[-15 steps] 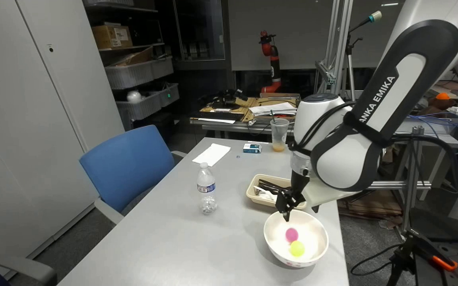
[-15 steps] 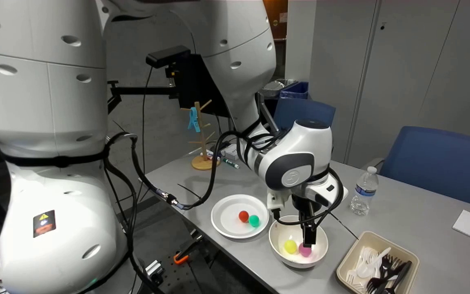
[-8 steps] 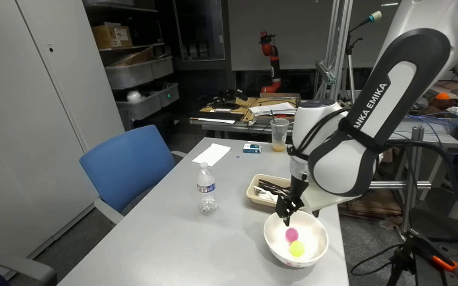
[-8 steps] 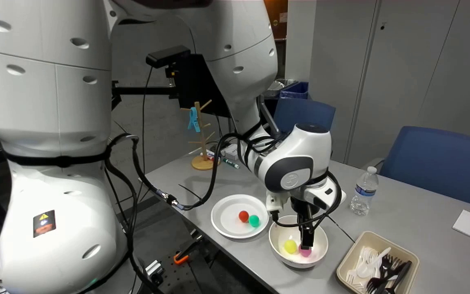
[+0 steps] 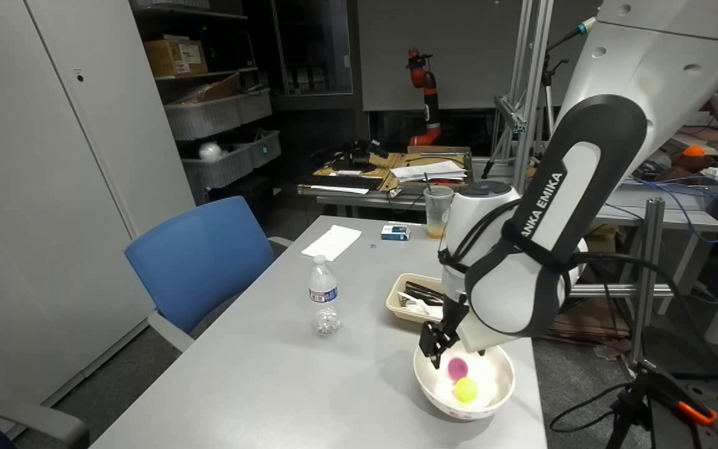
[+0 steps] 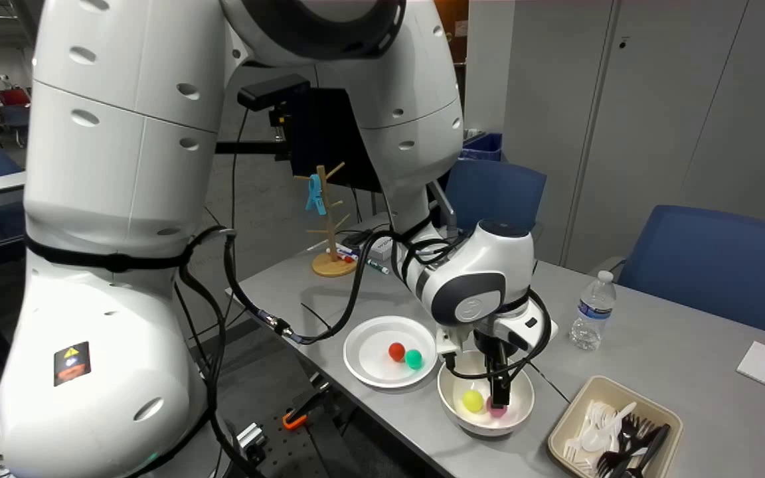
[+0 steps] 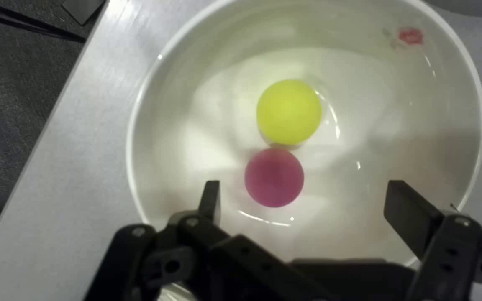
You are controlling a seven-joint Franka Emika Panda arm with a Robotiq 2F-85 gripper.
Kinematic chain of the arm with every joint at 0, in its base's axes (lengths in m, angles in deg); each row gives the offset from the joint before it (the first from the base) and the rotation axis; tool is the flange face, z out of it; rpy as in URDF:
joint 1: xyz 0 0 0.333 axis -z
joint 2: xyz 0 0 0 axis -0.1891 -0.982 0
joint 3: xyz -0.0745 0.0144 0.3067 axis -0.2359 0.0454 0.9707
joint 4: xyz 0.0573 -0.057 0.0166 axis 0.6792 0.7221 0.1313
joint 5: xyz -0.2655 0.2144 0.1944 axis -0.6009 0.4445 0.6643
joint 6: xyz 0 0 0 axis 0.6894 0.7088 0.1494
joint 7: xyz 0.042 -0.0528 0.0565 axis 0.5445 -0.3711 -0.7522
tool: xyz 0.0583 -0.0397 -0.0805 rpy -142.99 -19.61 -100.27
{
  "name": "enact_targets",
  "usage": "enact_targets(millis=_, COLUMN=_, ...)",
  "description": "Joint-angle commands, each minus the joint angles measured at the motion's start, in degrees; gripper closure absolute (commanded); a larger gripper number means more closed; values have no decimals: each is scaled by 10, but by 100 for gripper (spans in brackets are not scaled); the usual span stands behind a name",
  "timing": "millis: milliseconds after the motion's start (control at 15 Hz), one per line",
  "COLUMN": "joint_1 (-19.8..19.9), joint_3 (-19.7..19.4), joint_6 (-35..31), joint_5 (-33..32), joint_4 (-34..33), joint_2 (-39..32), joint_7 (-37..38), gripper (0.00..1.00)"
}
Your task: Move the purple ball from the bowl on the right to the bowl on the left
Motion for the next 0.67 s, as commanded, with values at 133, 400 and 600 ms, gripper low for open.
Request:
enact_targets(millis=133, joint_1=11, joint_3=11, joint_6=-38, joint_5=29, joint_4=-32, joint_2=-44, joint_7=-34, gripper=0)
enact_targets(millis=400, joint_1=8, joint_3=8, joint_6=-33, joint_5=34, joint_4=-41, joint_2=-53, joint_7=-33, gripper=0)
enact_targets(millis=600, joint_1=5, joint_3=4, joint_6=-29, joint_5=36, joint_4=-44, joint_2=-57, joint_7=-30, gripper=0)
